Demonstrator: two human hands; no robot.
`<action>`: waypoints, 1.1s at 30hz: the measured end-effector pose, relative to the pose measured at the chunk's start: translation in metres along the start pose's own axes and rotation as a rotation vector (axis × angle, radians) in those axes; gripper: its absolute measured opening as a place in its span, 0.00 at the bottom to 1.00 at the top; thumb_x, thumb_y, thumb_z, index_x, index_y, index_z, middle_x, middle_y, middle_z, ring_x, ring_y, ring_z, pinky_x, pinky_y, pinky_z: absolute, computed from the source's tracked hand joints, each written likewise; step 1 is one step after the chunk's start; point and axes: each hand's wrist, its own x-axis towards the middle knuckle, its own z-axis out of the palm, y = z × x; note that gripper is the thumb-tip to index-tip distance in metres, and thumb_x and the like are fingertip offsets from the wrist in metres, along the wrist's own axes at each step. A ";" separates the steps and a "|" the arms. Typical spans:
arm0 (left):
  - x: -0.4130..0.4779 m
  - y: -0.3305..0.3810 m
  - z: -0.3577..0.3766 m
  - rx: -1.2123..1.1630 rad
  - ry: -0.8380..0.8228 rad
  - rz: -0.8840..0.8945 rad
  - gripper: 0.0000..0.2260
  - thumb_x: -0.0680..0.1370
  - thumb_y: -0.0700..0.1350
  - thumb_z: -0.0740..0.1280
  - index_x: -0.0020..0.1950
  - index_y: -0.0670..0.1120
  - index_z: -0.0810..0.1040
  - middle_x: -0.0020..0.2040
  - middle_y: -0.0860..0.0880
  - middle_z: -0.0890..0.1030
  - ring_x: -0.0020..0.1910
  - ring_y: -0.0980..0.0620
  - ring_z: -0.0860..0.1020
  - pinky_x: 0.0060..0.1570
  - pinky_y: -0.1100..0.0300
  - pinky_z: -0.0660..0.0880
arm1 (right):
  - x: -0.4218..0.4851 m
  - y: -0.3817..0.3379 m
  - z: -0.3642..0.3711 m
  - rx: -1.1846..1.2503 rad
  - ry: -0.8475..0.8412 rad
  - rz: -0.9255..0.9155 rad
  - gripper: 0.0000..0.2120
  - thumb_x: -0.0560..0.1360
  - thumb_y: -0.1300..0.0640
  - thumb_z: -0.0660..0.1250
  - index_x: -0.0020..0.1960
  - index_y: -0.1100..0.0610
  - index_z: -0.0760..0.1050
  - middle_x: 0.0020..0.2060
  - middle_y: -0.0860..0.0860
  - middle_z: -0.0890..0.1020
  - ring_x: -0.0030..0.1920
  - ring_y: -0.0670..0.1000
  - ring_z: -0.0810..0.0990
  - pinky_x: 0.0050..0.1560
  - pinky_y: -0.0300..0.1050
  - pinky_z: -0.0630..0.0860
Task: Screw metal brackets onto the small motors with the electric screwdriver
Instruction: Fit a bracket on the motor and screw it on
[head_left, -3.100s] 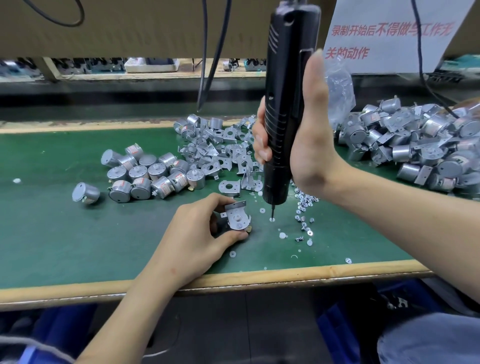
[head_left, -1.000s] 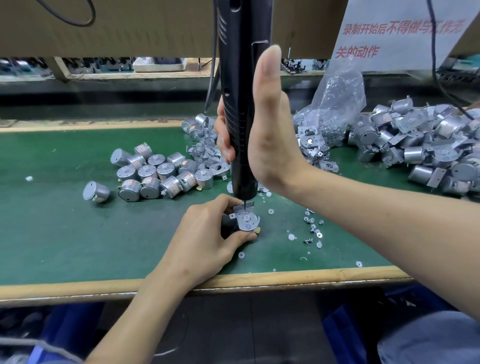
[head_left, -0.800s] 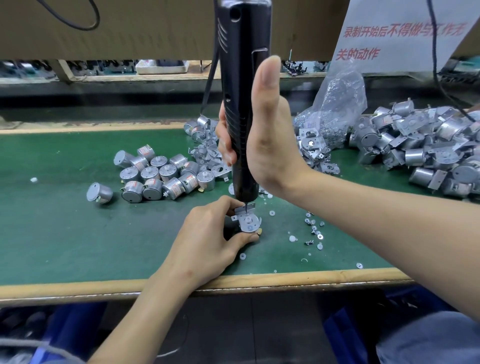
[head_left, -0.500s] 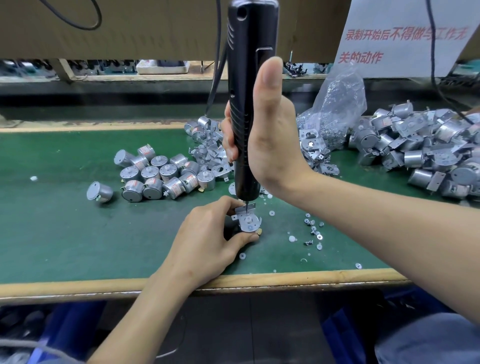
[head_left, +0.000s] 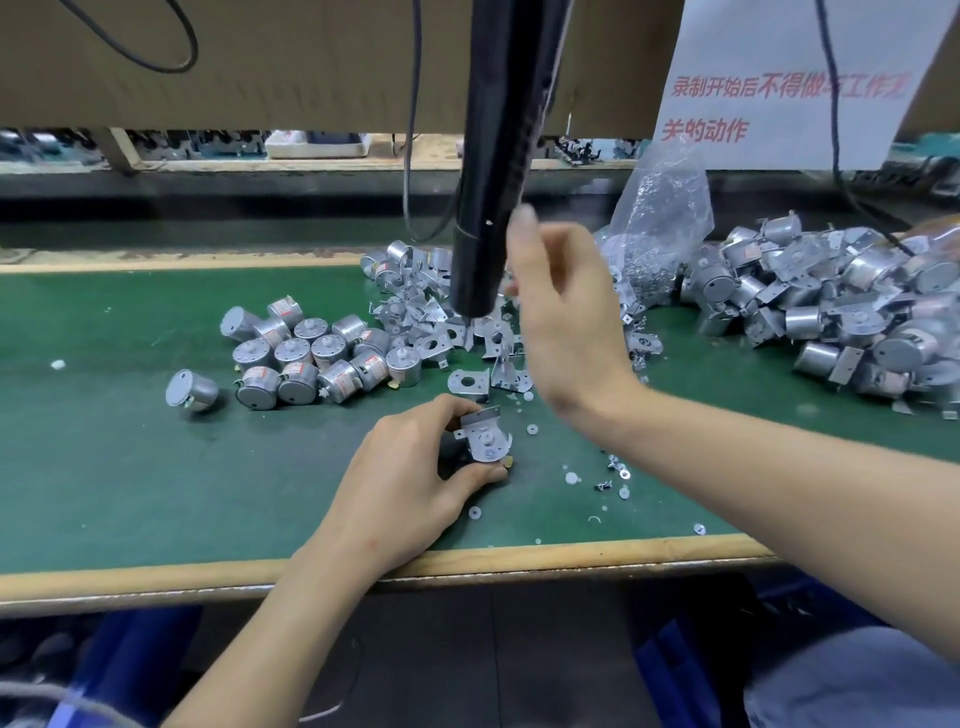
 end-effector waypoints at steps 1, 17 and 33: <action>0.001 0.003 -0.001 0.002 0.018 0.017 0.18 0.70 0.54 0.78 0.55 0.54 0.78 0.39 0.76 0.73 0.38 0.67 0.73 0.36 0.75 0.65 | -0.009 0.007 -0.005 -0.079 0.009 0.014 0.16 0.82 0.42 0.63 0.48 0.55 0.74 0.44 0.50 0.79 0.43 0.48 0.77 0.48 0.39 0.72; 0.026 -0.027 -0.003 0.485 0.194 -0.030 0.27 0.76 0.50 0.69 0.72 0.41 0.71 0.70 0.41 0.72 0.63 0.34 0.71 0.66 0.44 0.62 | 0.041 0.038 -0.161 0.270 0.232 0.462 0.11 0.86 0.53 0.60 0.52 0.60 0.74 0.40 0.54 0.82 0.30 0.46 0.78 0.33 0.39 0.76; 0.030 -0.031 0.015 0.546 0.246 0.001 0.17 0.70 0.29 0.72 0.58 0.36 0.81 0.54 0.35 0.77 0.50 0.33 0.69 0.49 0.36 0.71 | 0.056 0.039 -0.237 0.294 0.494 0.482 0.25 0.85 0.41 0.55 0.53 0.61 0.79 0.34 0.50 0.82 0.26 0.45 0.75 0.27 0.37 0.70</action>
